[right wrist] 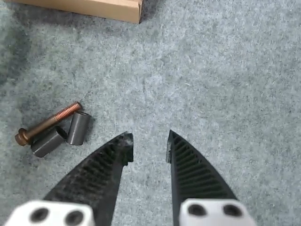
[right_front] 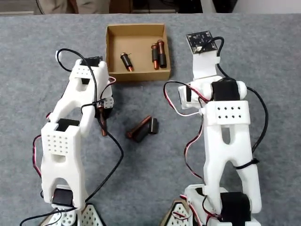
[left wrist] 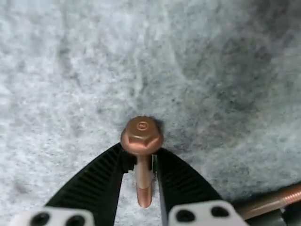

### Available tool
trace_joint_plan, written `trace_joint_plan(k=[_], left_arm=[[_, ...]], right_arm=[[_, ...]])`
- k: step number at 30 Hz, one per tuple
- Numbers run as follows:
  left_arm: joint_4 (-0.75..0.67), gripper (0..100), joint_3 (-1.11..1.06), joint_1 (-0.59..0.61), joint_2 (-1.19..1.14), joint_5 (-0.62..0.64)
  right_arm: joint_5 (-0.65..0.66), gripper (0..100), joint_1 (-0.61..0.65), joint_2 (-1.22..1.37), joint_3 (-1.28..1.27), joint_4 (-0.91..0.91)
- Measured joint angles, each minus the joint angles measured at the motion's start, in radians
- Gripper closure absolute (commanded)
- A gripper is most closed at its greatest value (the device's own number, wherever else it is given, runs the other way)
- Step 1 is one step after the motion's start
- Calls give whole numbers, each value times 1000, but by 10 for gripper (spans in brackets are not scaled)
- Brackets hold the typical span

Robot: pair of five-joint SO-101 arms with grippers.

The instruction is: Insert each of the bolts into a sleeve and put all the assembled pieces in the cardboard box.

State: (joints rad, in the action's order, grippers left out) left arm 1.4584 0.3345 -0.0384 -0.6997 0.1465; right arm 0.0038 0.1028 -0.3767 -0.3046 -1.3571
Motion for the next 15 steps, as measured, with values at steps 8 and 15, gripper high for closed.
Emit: trace_joint_plan(k=[8,15], left_arm=[[-6,982,-14,-2,32,12],[-55,982,-180,11,301,-58]], right_arm=[[0,875,11,0,0,0],[0,875,175,0,0,-81]])
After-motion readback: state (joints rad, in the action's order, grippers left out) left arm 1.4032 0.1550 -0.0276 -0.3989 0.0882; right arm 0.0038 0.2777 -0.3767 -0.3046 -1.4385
